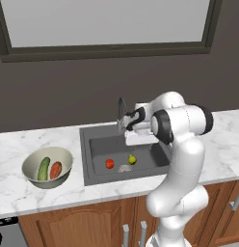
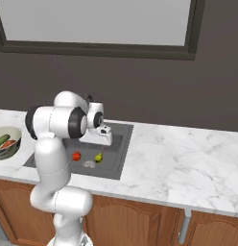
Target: There is a mixed pile of frozen fruits and vegetables on the counter. Locate all the frozen vegetables and place the items in a bowl on the counter. Take all the frozen fruits and defrost them in a running sink.
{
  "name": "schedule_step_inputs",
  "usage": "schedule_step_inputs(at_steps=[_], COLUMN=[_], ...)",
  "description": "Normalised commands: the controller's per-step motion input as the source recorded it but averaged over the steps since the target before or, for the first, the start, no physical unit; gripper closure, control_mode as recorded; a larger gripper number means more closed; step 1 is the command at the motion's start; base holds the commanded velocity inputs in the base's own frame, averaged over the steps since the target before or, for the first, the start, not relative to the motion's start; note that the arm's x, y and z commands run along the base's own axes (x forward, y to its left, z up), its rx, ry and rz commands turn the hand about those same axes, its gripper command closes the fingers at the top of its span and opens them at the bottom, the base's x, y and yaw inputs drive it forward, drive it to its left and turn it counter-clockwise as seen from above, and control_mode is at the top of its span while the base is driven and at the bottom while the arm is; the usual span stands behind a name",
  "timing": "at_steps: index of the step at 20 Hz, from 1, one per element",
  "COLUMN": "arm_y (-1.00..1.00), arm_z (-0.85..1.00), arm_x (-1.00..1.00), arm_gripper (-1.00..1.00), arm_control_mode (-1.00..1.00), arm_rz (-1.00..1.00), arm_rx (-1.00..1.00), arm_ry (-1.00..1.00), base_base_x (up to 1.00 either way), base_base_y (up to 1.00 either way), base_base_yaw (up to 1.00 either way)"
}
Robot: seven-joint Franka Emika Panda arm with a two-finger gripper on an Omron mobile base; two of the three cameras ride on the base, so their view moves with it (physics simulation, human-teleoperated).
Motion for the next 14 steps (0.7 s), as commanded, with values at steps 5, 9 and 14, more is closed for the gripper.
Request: schedule_step_inputs(at_steps=[5,9,14], arm_y=[-0.12,-0.06,0.00], arm_z=[0.91,0.95,0.99], arm_x=[-0.39,-0.42,-0.47], arm_gripper=[-1.00,-1.00,-1.00], arm_control_mode=[-1.00,-1.00,-1.00], arm_rz=[0.06,0.06,0.04], arm_rx=[0.09,0.06,0.04], arm_ry=[0.01,0.02,0.01], base_base_x=[0.00,0.00,0.00], base_base_y=[0.00,0.00,0.00], base_base_yaw=[0.00,0.00,0.00])
